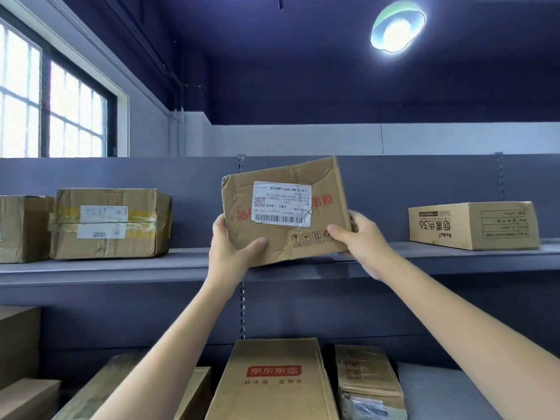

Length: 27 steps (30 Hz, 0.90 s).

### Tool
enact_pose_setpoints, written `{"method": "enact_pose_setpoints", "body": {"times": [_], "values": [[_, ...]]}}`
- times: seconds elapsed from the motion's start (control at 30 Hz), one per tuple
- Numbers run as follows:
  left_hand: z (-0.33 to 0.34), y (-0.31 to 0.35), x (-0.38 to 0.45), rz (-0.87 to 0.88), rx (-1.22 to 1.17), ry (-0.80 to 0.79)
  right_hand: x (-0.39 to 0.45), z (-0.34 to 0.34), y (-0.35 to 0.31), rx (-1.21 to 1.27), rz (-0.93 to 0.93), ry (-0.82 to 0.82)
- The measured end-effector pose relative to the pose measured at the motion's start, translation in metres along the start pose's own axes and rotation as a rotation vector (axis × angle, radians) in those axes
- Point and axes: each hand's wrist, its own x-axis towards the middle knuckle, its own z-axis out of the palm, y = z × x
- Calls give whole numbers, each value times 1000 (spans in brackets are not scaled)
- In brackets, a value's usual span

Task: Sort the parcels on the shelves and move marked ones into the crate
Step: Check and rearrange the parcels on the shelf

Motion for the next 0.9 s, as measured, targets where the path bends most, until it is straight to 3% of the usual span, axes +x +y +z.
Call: {"method": "enact_pose_setpoints", "body": {"times": [0.13, 0.33, 0.47, 0.57, 0.73, 0.9], "values": [[-5, -6, 8, 66, 53, -17, -3, 9, 19, -48, 48, -34], [-12, -14, 15, 118, 204, 4, 0, 19, 18, -366, -106, 3], [-13, -17, 22, 156, 487, 28, 9, 30, 11, -551, -298, 53], [-18, -14, 33, 191, 720, 28, 24, 33, 4, -698, -341, 18], [-22, -21, 54, 140, 625, -155, 46, 42, 11, -526, -193, -41], [-19, -33, 71, 110, 656, -158, 61, 55, 29, -490, -167, -47]]}}
